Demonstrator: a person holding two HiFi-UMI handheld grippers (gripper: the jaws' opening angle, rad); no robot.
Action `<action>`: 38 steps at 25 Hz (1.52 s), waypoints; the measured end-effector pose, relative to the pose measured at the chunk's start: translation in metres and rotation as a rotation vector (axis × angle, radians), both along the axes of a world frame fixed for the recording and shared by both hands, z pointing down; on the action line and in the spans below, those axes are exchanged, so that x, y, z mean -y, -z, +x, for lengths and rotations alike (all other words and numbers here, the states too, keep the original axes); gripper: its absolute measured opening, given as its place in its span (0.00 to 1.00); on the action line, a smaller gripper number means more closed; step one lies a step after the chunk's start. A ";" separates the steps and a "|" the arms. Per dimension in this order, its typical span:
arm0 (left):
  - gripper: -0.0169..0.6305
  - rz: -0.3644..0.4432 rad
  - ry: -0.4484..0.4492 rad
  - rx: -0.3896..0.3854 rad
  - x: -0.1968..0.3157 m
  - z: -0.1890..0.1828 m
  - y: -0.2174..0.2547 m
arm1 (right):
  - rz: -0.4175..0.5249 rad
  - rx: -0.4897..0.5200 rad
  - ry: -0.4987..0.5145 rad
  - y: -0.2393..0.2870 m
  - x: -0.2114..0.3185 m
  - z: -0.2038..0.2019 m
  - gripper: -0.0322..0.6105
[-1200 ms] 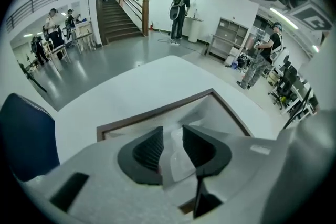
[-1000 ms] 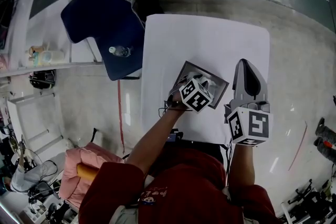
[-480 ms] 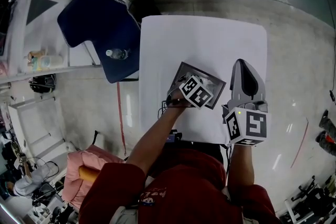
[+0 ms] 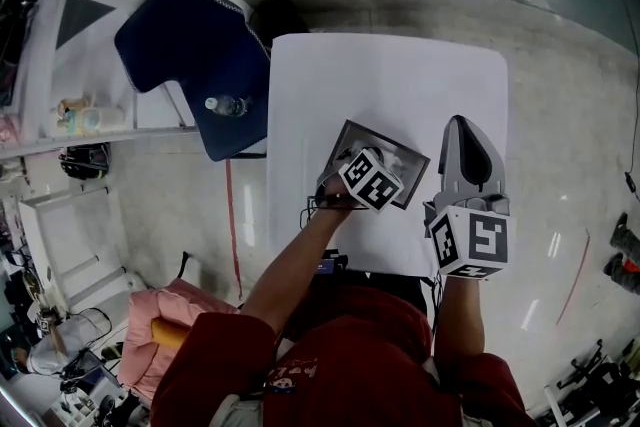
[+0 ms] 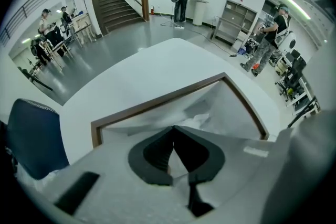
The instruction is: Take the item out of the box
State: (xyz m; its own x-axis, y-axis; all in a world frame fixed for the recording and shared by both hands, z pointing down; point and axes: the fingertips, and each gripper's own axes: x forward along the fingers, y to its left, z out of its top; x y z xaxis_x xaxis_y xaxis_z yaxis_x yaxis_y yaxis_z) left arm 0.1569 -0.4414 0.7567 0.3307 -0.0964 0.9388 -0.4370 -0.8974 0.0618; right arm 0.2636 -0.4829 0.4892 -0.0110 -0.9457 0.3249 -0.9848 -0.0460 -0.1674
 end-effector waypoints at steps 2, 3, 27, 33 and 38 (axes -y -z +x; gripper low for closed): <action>0.04 0.013 0.012 -0.002 0.002 -0.002 0.002 | 0.005 -0.001 0.003 0.002 0.000 -0.001 0.05; 0.04 0.021 0.020 -0.002 0.003 -0.004 0.004 | 0.009 -0.001 0.005 0.004 -0.001 -0.001 0.05; 0.03 0.252 0.246 -0.148 -0.008 -0.020 0.115 | 0.101 -0.037 0.136 0.064 -0.057 -0.027 0.05; 0.03 0.369 0.342 -0.215 -0.020 -0.027 0.160 | 0.143 -0.053 0.190 0.080 -0.090 -0.036 0.05; 0.03 0.463 0.459 -0.309 -0.027 -0.041 0.198 | 0.162 -0.070 0.240 0.086 -0.108 -0.047 0.05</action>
